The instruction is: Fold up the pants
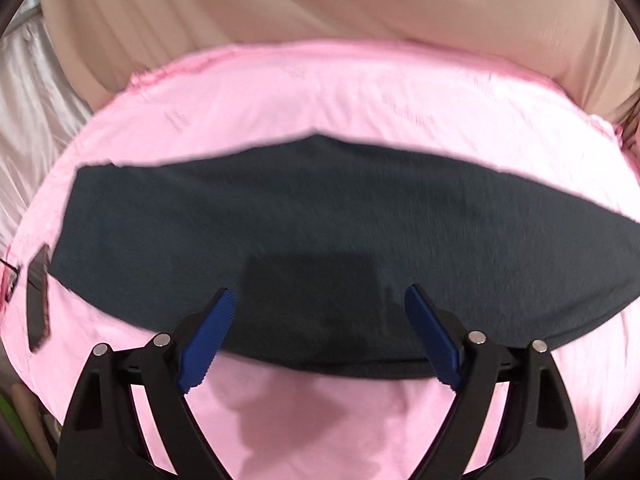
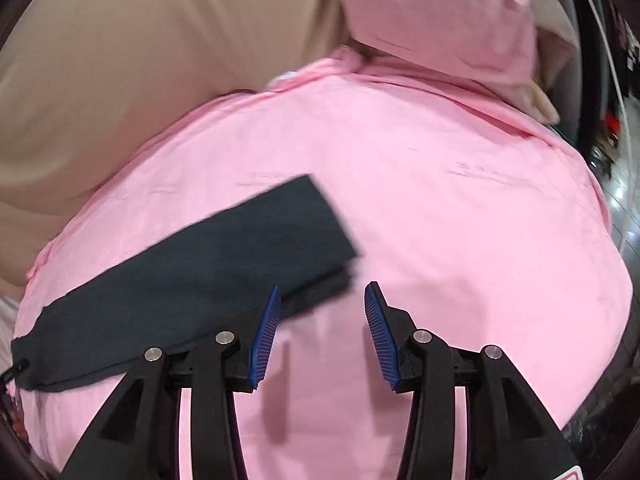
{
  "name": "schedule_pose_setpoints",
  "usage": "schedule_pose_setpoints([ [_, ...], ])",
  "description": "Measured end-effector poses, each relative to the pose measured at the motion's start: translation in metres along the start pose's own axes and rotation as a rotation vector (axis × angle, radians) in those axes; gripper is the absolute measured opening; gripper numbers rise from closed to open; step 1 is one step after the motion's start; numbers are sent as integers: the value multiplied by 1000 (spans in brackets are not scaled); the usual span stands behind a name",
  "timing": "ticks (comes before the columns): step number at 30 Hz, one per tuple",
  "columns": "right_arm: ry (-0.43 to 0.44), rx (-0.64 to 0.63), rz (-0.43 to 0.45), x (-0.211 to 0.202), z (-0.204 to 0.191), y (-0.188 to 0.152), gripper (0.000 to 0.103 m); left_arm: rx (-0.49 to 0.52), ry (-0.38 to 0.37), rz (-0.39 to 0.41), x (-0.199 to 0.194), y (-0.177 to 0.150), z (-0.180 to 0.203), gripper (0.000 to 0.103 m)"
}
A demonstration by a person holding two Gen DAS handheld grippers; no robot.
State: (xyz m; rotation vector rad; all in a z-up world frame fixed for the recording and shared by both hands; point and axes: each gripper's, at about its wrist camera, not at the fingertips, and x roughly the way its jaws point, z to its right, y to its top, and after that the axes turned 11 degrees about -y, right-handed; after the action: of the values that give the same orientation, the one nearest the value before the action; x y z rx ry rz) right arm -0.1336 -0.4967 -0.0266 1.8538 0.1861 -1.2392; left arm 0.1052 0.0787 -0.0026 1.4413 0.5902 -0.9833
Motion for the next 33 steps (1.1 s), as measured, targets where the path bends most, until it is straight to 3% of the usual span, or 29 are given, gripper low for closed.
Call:
schedule_pose_setpoints([
  [6, 10, -103, -8, 22, -2, 10, 42, -60, 47, -48, 11, -14, -10, 85],
  [8, 46, -140, -23, 26, -11, 14, 8, -67, 60, -52, 10, -18, -14, 85],
  [11, -20, -189, 62, 4, -11, 30, 7, -72, 81, -55, 8, -17, -14, 85],
  [13, 2, -131, 95, -7, 6, 43, 6, -69, 88, -59, 7, -17, -12, 86],
  [16, -30, -141, -6, 33, 13, 35, 6, -38, 111, -76, 14, -19, -8, 88],
  [18, -16, -139, 7, 32, 11, 35, 6, -3, 138, -76, 17, -21, -4, 90],
  [23, 23, -102, 28, 20, 7, 36, 9, -7, 128, -79, 15, -23, -10, 94],
  [25, -12, -103, 65, 8, 4, 40, 12, -19, 115, -76, 14, -22, -16, 94],
  [28, -44, -60, 71, 1, 13, 41, 32, -41, 95, -61, 10, -22, -20, 93],
  [30, -9, -15, 42, -4, 21, 37, 35, -66, 65, -47, 4, -23, -21, 93],
  [33, 58, 16, 1, 0, 18, 29, 51, -95, 5, -6, -6, -22, -19, 93],
])
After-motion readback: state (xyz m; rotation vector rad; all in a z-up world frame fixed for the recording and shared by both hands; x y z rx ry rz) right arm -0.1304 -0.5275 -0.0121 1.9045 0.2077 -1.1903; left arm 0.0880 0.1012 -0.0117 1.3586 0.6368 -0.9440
